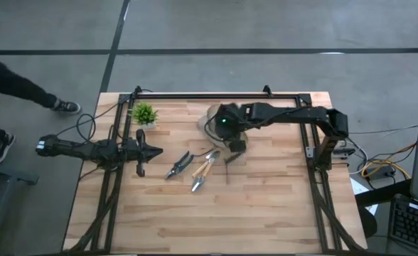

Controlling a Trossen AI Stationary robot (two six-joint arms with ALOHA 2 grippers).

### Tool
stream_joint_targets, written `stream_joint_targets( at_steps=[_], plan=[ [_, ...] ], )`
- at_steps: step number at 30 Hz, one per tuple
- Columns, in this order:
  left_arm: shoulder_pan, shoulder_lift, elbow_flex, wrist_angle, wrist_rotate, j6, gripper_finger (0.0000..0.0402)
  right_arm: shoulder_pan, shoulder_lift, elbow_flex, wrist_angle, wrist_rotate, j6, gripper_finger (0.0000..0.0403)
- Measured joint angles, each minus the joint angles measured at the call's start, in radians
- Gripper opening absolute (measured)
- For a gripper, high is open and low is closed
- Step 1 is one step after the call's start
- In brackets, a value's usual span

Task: Pick & Place Garden tools in Gardening bag
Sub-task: Adjust the green bag

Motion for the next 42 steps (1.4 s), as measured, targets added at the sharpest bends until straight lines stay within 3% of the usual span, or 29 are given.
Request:
stream_joint_targets(
  at_steps=[12,22,30,42],
  plan=[
    [0.0,0.0,0.0,0.0,0.0,0.0,0.003,0.011,0.162,0.123,-0.079,-0.045,-0.043,0.0008],
    [0.0,0.0,0.0,0.0,0.0,0.0,0.003,0.013,0.138,0.126,-0.068,-0.048,0.011,0.0014],
    [0.0,0.0,0.0,0.0,0.0,0.0,0.003,0.003,0.099,0.126,-0.009,-0.052,0.053,0.0064],
    [0.0,0.0,0.0,0.0,0.0,0.0,0.003,0.029,0.094,0.124,-0.17,-0.058,0.232,0.016]
  ],
)
